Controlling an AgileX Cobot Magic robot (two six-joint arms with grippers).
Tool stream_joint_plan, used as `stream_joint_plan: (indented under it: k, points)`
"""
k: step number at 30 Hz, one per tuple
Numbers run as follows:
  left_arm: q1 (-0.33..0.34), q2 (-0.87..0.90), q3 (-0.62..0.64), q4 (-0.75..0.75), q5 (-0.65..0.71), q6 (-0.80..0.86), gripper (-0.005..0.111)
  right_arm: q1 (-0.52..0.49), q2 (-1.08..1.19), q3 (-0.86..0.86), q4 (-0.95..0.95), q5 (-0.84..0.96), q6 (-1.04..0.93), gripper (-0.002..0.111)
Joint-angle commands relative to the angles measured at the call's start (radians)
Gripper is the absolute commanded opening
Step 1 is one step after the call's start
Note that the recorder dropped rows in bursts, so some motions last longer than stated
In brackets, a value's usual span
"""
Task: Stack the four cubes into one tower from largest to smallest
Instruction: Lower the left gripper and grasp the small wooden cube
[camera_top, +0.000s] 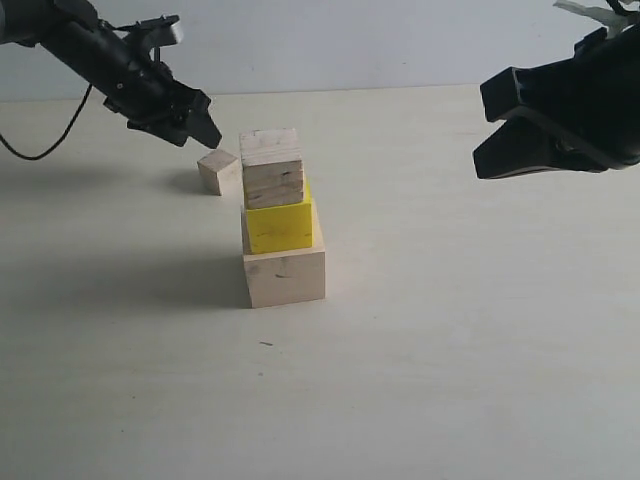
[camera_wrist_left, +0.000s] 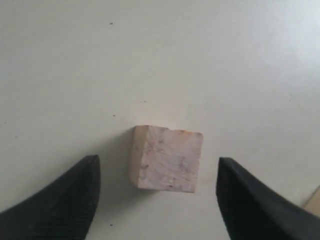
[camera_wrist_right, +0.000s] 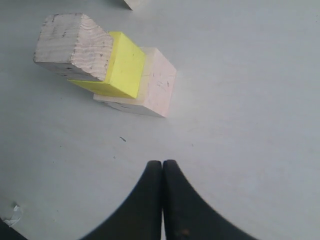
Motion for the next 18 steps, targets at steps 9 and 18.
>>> stream_joint_plan:
  k: [9,18]
  points:
    - [-0.065,-0.014,0.003,0.098,-0.031,0.147,0.068,-0.005,-0.005,0.003,0.001,0.019,-0.037,0.000]
    - [-0.067,0.025,0.003,0.059,-0.026,0.167,0.068,-0.005,-0.005,0.003,0.001,0.019,-0.038,0.000]
